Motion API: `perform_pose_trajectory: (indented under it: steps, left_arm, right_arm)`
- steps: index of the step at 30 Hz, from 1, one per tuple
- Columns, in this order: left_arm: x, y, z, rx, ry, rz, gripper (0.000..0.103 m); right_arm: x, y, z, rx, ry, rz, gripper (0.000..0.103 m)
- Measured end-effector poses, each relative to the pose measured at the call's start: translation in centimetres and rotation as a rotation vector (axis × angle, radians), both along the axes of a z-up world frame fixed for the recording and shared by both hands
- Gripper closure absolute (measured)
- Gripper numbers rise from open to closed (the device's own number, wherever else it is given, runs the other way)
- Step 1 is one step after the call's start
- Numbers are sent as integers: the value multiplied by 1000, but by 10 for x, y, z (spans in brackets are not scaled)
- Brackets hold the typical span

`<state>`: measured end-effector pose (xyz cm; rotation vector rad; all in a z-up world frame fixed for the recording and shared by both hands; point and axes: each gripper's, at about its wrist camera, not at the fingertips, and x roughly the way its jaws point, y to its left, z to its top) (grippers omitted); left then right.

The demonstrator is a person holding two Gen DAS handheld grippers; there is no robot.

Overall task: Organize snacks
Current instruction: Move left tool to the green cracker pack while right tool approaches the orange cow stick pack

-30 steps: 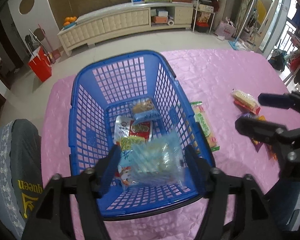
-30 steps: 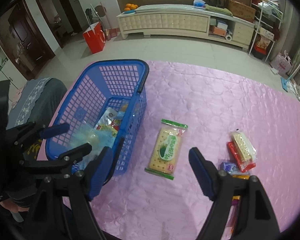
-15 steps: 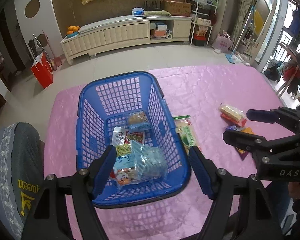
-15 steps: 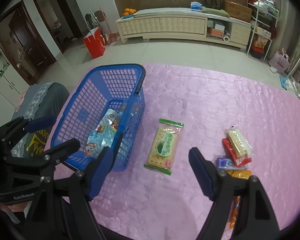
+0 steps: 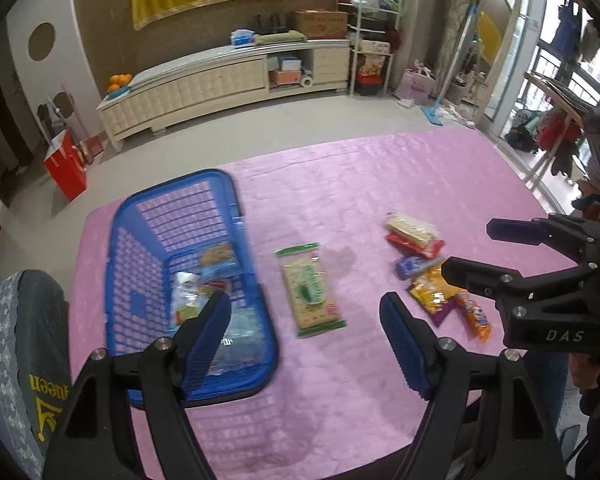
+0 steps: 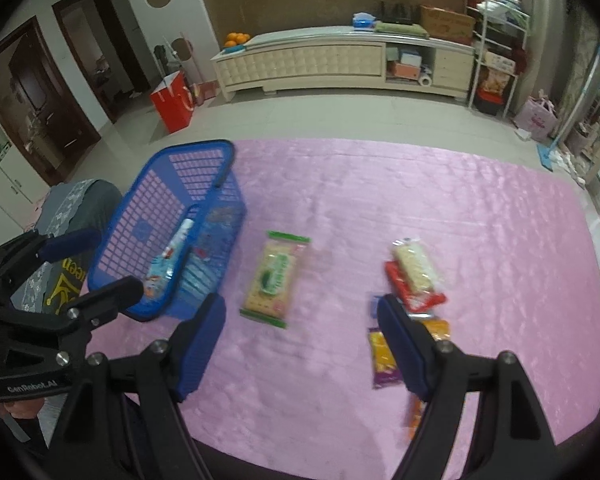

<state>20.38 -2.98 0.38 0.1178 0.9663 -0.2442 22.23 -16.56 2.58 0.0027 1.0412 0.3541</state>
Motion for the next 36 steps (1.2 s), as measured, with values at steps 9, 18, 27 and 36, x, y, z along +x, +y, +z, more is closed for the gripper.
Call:
perform_pose_trajectory:
  steps: [9,18,27,36]
  left_arm:
    - [8,-56,-27,-11,44,-43,28]
    - [11,-92,-67,38,59,-48,28]
    - [19,-95,-120,112,62,-9,28]
    - [46,-81,-168,167,96,59,38]
  right_arm:
    - [-2,-63,-24,-30,42,-78,21]
    - [-5,-96,-64,-90,105,-124,21]
    - [-15,-113,-119,-152,165,-152,21]
    - [-27,-127,-153,-177,195,-207,21]
